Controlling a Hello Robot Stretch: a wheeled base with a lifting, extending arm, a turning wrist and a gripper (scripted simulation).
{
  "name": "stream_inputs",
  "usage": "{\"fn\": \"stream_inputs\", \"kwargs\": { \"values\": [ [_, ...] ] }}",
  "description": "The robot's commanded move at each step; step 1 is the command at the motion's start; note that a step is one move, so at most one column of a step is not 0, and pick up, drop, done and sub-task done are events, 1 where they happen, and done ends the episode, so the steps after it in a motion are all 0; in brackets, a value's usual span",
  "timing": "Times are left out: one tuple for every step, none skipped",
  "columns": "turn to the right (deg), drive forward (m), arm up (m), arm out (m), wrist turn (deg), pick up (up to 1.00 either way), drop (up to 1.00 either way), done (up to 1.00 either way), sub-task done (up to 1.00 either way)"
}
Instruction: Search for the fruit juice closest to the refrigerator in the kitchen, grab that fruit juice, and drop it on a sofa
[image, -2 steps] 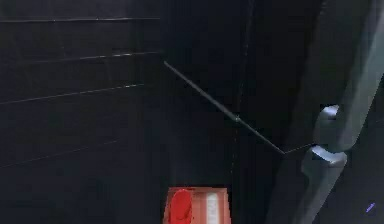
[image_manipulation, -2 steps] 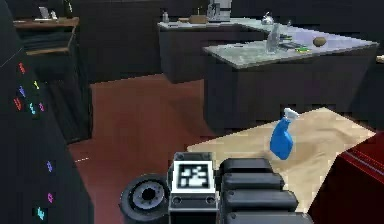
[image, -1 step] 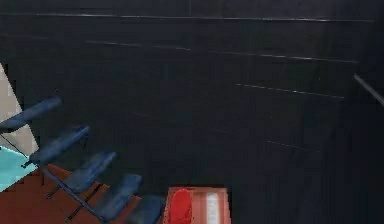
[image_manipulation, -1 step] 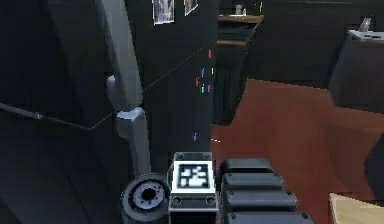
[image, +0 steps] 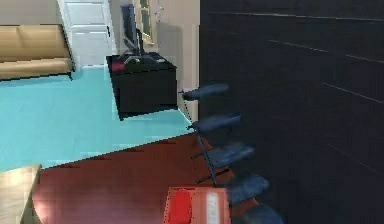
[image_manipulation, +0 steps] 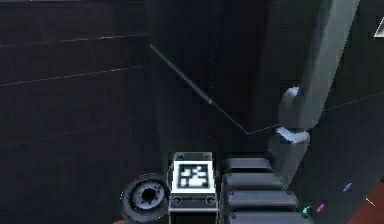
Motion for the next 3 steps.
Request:
{"fn": "stream_inputs", "kwargs": {
  "values": [
    [-24.0, 0.00, 0.00, 0.00, 0.0, 0.00, 0.00, 0.00, 0.00],
    [0.0, 1.00, 0.00, 0.00, 0.0, 0.00, 0.00, 0.00, 0.00],
    [3.0, 0.00, 0.00, 0.00, 0.0, 0.00, 0.00, 0.00, 0.00]
  ]
}}
